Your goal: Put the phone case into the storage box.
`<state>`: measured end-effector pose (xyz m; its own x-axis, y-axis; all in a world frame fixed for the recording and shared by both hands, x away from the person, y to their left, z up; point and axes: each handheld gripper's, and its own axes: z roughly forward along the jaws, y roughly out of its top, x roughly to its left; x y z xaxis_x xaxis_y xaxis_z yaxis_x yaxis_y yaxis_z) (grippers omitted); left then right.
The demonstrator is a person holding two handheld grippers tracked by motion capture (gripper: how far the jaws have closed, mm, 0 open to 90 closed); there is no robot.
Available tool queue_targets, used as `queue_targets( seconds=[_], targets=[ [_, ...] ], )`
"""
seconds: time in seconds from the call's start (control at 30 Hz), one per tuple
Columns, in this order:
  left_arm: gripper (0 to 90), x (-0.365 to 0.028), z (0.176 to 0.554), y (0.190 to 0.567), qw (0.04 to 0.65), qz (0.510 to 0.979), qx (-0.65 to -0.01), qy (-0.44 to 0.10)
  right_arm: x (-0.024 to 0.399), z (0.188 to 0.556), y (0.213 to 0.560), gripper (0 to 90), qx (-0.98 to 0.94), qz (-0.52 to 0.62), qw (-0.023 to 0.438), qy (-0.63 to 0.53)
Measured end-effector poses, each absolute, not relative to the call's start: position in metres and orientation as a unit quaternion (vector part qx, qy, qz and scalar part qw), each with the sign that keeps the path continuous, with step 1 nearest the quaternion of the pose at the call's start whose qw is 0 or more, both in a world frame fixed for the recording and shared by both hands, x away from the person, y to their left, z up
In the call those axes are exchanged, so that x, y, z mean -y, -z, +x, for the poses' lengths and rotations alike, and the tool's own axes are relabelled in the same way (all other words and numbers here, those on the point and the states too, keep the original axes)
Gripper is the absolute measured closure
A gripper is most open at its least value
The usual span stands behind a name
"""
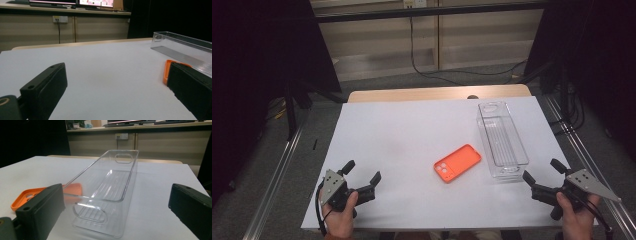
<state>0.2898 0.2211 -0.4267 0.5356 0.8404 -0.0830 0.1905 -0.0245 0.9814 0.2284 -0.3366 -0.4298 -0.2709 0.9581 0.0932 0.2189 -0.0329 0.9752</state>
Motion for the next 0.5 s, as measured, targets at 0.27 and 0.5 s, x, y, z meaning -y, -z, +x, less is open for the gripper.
queue_targets(
  seconds=[0.27,0.5],
  targets=[
    [3.0,-0.216,0.289,0.426,0.580,0.663,-0.384,-0.276,0.336,0.229,0.430,0.0,-0.600,0.490,0.351,-0.525],
    [3.0,-0.206,0.289,0.425,0.584,0.667,-0.376,-0.268,0.336,0.230,0.430,0.0,-0.599,0.491,0.351,-0.526]
  ],
)
